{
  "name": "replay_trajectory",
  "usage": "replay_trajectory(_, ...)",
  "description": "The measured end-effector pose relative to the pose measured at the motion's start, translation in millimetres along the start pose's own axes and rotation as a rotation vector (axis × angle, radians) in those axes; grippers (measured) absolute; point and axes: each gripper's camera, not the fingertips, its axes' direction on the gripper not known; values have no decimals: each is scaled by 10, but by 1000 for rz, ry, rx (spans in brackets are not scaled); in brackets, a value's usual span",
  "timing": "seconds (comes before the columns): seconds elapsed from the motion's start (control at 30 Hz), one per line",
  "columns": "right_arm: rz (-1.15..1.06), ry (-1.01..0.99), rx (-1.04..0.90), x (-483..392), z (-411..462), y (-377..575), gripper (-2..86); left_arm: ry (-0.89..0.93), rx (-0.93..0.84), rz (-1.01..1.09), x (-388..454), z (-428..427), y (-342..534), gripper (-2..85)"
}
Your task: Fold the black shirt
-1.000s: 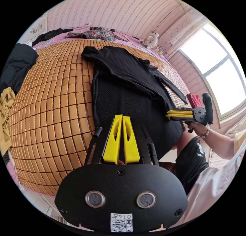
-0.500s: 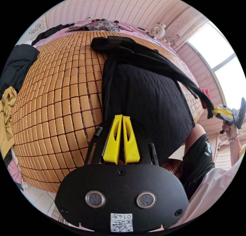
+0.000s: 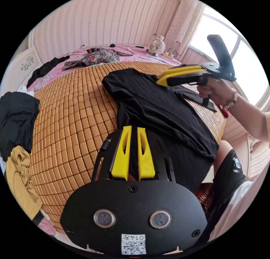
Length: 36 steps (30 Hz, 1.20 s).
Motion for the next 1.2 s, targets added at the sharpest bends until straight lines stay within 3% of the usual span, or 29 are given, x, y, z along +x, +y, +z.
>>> replay_trajectory(0.2,229,-85,-64,533,826,-574,91,-69,-80,66,-7,442,-303,25)
replay_trajectory(0.3,230,-107,-127,609,996,-609,62,-116,-125,72,-36,525,-331,7)
replay_trajectory(0.4,174,-90,-85,592,903,-637,33,-54,-86,-13,-183,385,-283,-4)
replay_trajectory(0.5,251,-1,20,668,749,-622,4,-33,6,-121,-411,220,-201,-5)
replay_trajectory(0.6,381,-10,39,774,796,-533,28,-32,-13,-197,-622,287,-166,-6)
replay_trajectory(0.77,408,31,-16,745,776,-389,66,68,-73,-291,-806,474,-122,-5)
replay_trajectory(0.93,257,102,216,359,-261,617,70,24,10,-313,-709,194,-77,-4)
replay_trajectory(1.03,201,194,137,37,-651,1509,66,-13,29,-253,-365,-13,81,-4)
replay_trajectory(1.2,314,206,-67,-503,-915,2752,60,272,-37,-51,846,21,447,-6)
